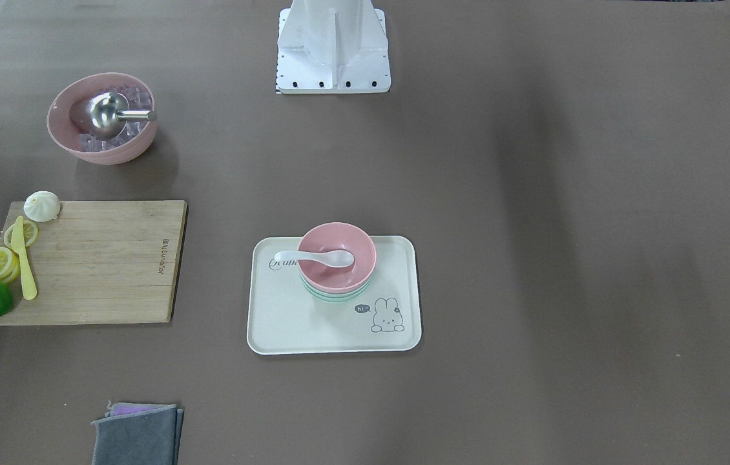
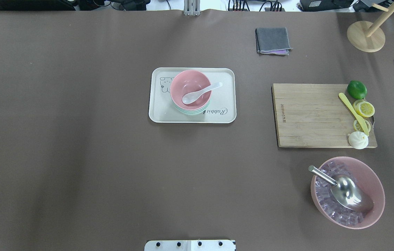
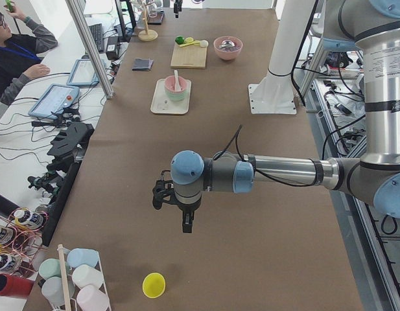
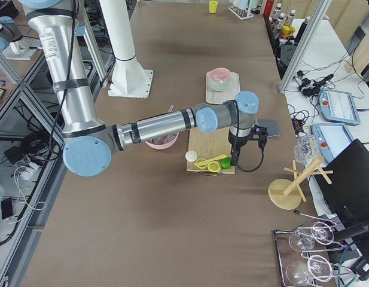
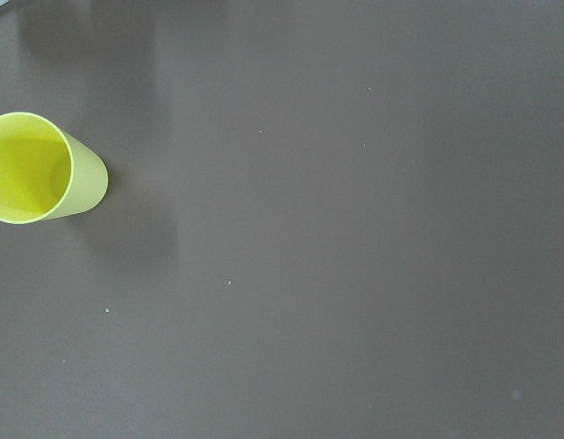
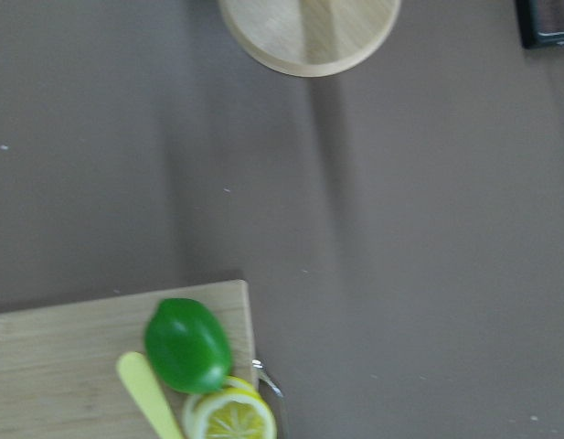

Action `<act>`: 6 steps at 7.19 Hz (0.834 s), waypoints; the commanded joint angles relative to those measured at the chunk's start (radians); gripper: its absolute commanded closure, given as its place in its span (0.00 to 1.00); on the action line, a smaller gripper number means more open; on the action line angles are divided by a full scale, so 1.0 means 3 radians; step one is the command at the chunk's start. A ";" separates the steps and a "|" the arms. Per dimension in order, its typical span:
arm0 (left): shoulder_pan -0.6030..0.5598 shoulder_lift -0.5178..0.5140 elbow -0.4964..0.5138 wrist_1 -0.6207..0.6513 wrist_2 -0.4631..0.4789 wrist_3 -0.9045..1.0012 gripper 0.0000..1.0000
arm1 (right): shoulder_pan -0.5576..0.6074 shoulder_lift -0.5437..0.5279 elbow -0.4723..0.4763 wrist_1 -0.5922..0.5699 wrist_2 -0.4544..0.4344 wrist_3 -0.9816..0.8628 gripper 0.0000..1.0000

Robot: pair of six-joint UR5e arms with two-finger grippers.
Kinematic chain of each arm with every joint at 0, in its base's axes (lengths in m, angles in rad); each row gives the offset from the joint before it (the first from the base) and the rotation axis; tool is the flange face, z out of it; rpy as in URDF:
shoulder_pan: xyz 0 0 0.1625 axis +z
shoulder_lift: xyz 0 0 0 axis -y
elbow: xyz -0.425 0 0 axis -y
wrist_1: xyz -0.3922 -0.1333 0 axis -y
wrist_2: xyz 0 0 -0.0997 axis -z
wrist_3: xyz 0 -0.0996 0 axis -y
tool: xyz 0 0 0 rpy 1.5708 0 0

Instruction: Stack pink bowl on green and place spoon

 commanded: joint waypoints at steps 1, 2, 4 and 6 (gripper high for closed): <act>-0.0006 0.0030 0.0020 -0.0130 0.0018 0.0006 0.01 | 0.0404 -0.0675 0.0185 0.0004 0.0101 -0.0842 0.00; -0.0006 0.0071 0.0025 -0.0258 0.0013 0.0011 0.01 | 0.0445 -0.0957 0.0374 -0.0007 0.0086 -0.0855 0.00; -0.0006 0.0072 -0.0026 -0.0259 -0.0008 0.0011 0.01 | 0.0446 -0.1372 0.0697 0.0014 0.0065 -0.0881 0.00; -0.0006 0.0072 -0.0062 -0.0269 -0.0008 0.0011 0.01 | 0.0446 -0.1522 0.0826 0.0014 0.0096 -0.0881 0.00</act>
